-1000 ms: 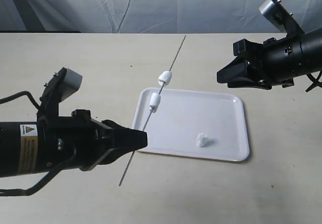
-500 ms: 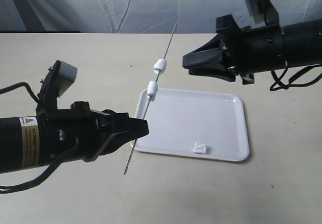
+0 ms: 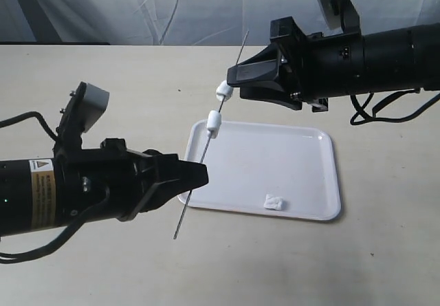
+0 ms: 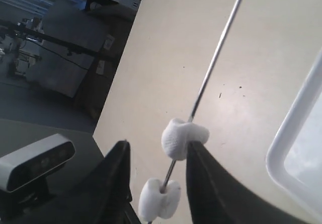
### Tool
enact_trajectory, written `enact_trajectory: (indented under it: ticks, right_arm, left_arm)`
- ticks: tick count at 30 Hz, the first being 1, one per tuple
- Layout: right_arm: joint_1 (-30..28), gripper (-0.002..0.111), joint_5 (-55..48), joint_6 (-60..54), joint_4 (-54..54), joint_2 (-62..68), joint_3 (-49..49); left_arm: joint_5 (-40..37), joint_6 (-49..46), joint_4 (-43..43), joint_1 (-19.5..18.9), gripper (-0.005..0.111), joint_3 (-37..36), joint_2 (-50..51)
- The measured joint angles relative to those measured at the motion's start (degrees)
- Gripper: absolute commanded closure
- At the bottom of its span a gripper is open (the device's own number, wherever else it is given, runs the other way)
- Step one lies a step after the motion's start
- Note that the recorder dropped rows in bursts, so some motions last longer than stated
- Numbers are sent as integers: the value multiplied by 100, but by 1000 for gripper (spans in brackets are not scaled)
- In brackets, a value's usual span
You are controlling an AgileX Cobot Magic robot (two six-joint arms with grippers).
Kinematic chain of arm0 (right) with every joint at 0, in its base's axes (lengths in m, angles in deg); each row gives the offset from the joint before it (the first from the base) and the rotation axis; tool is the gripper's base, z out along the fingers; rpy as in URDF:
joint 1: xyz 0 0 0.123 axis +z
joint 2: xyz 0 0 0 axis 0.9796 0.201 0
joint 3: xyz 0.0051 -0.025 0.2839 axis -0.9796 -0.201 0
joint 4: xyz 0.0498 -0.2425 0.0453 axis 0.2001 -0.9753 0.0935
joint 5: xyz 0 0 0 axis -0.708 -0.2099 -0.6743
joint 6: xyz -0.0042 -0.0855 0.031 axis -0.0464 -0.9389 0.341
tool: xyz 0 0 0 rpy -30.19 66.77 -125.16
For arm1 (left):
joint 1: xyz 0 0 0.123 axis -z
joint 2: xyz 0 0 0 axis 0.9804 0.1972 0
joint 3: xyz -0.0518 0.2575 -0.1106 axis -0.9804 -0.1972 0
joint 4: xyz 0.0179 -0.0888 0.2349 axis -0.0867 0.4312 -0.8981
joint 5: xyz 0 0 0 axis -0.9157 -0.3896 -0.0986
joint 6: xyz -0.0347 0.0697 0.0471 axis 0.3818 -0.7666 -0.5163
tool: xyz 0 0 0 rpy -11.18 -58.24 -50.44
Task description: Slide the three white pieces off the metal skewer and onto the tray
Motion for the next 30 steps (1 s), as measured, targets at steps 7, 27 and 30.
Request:
enact_trajectory:
  ticks: [7,27,30]
  right_arm:
    - [10,72,121,-10,0,0,0]
    - [44,108,420,-203,-21,0,0]
    - [58,108,581,-261,-54,0,0]
  left_arm:
    - [203,-10,79,0,107,71,0]
    - [309,140,89,0,107,75,0]
    - [312,419,-107,0,107,87,0]
